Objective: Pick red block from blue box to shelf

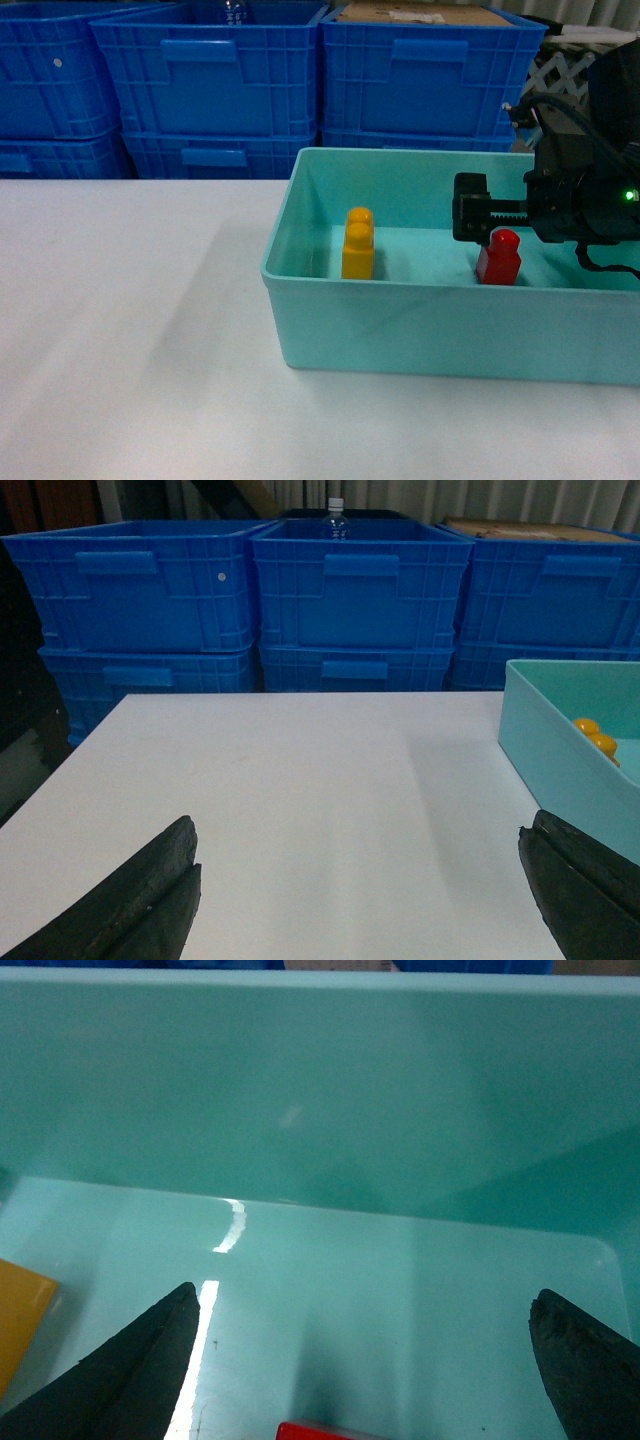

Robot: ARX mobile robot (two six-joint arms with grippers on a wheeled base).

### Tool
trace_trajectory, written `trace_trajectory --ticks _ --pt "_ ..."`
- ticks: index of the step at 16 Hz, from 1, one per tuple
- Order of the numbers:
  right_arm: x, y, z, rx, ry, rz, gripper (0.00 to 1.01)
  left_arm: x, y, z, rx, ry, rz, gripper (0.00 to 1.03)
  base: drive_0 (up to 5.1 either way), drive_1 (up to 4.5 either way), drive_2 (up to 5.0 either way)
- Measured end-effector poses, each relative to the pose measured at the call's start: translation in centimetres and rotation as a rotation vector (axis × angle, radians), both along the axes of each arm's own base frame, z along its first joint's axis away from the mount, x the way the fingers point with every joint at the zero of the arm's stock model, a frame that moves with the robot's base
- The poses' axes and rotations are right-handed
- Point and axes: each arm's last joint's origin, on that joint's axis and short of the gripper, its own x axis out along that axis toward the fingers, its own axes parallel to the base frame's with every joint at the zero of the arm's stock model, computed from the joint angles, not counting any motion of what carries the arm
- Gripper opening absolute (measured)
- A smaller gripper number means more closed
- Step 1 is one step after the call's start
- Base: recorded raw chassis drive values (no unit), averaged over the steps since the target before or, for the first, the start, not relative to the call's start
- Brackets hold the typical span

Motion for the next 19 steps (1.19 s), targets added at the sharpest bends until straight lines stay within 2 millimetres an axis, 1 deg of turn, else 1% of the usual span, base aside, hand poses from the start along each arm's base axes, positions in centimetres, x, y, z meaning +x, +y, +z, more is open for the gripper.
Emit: trace_trajectory --ticks 4,5,10,16,19 --pt "0.3 -1.3 -0.4 0.003 0.005 -0.024 0.98 0.0 0.0 0.0 0.000 0.000 0.000 0.98 0.0 0.00 0.0" --pt "0.3 -1.3 -0.8 0.001 0.015 -0.024 0.98 0.0 0.0 0.0 0.000 0.000 0.000 0.98 0.0 0.00 0.0" --pt "0.5 -1.3 -1.7 -0.015 0.008 -0.021 0.98 0.0 0.0 0.0 0.000 0.000 0.000 0.98 0.0 0.00 0.0" --pt "0.6 -1.3 -1.9 -0.023 -0.010 -0.017 0.98 0.0 0.0 0.0 0.000 0.000 0.000 0.98 0.0 0.00 0.0" --pt "0.8 -1.8 -2.1 -0.030 -0.021 -0.021 0.98 0.0 0.0 0.0 0.000 0.000 0.000 0.98 0.0 0.00 0.0"
